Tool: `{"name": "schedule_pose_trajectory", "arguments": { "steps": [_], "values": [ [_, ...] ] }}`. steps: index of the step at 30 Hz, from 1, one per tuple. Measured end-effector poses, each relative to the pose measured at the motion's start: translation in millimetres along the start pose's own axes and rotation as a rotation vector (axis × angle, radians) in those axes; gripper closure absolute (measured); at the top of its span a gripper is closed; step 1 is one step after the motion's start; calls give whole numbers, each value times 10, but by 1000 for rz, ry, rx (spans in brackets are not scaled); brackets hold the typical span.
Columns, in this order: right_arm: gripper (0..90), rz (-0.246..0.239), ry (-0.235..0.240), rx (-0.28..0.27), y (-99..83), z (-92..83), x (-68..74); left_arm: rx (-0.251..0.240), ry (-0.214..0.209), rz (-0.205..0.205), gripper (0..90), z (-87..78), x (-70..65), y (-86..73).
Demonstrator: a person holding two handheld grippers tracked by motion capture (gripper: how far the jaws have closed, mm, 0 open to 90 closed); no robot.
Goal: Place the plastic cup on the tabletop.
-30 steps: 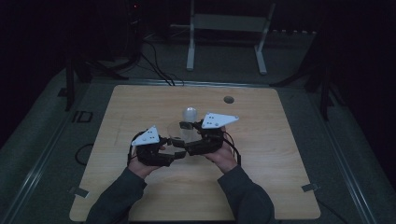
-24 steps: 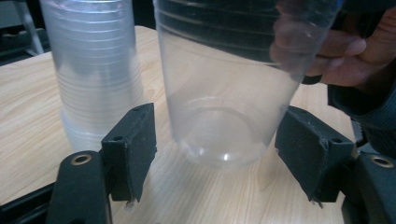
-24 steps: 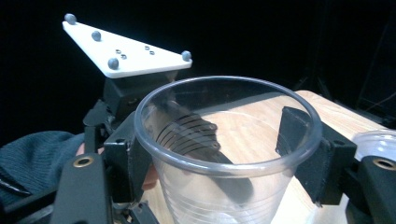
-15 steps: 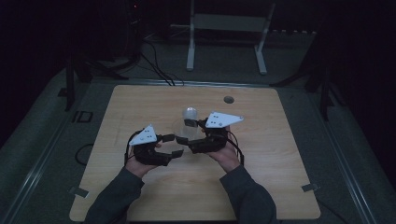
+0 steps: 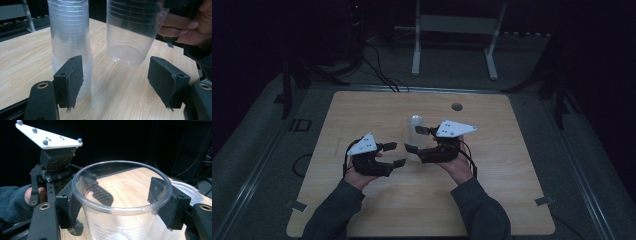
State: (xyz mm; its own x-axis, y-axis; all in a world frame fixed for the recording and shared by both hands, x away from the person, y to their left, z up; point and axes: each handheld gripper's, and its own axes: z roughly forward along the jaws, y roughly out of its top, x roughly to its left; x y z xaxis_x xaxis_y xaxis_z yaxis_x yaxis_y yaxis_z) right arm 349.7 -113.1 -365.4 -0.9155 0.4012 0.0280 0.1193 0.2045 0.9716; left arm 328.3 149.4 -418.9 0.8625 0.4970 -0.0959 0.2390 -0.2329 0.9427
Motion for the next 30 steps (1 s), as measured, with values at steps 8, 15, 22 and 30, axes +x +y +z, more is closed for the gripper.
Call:
{"name": "schedule_pose_trajectory", "arguments": {
  "steps": [8,15,22,30],
  "values": [
    [288,-7,-56,6,-33,-43,-37,-9,3,1,301,-25,1,12],
    [289,-5,-82,8,-59,-68,-61,-8,0,1,301,-32,9,13],
    [289,-2,-96,6,-74,-87,-74,-5,-5,3,299,-26,4,10],
    [289,-5,-117,13,-81,-106,-89,-3,-7,0,299,-24,5,8]
  ]
}}
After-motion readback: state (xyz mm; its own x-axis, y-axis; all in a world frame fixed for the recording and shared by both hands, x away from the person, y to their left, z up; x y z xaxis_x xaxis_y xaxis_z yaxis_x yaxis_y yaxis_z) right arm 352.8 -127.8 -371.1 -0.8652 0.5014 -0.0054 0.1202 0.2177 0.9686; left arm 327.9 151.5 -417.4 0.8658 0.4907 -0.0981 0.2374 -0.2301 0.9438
